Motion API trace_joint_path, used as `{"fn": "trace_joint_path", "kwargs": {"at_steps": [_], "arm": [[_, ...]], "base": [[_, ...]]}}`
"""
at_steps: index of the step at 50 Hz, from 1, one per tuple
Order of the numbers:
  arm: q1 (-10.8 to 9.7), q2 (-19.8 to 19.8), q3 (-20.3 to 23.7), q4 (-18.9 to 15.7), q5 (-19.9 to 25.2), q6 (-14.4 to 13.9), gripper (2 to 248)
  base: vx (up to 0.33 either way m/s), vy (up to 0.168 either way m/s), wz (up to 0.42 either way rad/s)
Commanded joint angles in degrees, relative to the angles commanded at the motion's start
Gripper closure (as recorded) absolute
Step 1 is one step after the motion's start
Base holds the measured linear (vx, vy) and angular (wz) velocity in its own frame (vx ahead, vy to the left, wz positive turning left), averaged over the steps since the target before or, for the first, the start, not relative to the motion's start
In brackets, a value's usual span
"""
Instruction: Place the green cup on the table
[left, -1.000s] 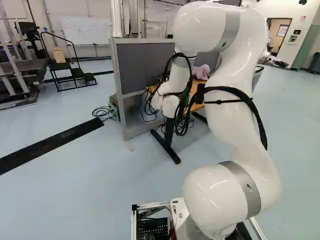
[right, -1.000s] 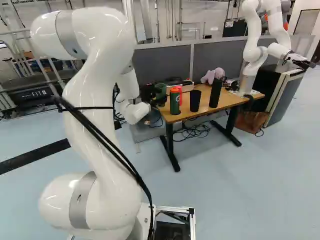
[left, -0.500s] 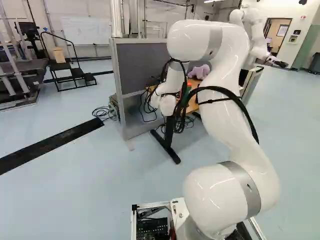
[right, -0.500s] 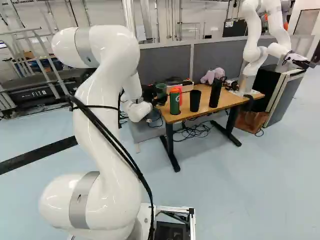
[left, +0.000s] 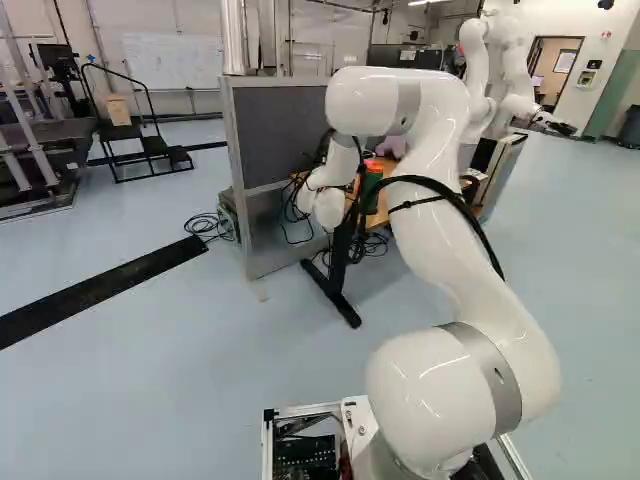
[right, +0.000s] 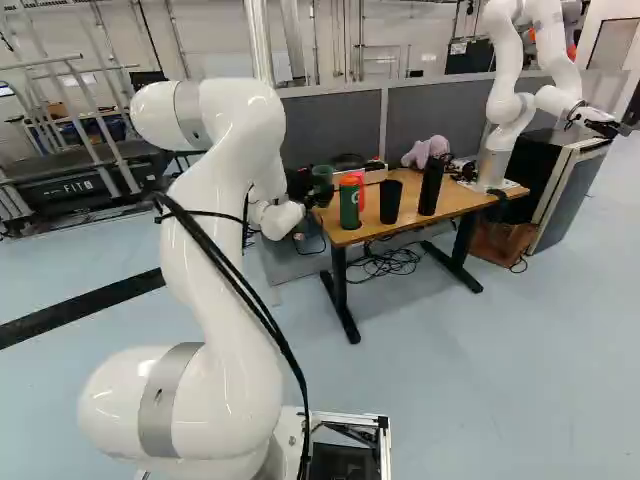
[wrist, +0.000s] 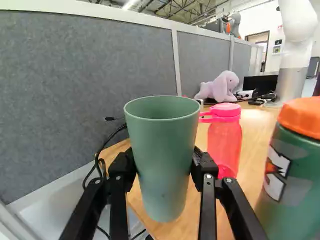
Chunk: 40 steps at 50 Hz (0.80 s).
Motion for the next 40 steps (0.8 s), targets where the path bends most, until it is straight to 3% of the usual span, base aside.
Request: {"fn": "trace_joint_path", "kwargs": {"at_steps": [13,24,38,39,40], "arm": [[0.02,-2.34,-1.51,0.00,0.00,0.00,125],[0.02,-3.71,-1.94,0.00,0.00,-4.05,125],[0.02,-4.02,-2.04,0.00,0.00,-4.77,121],[0.02,-4.02,-2.04,0.00,0.00,-4.77,92],[0.02,-4.02,-2.04,0.00,0.00,-4.77,92]], "base": [[0.000,0.000,0.000],[0.000,0.000,0.000],[0.000,0.000,0.000],[0.000,0.000,0.000],[0.000,0.000,0.000]]}}
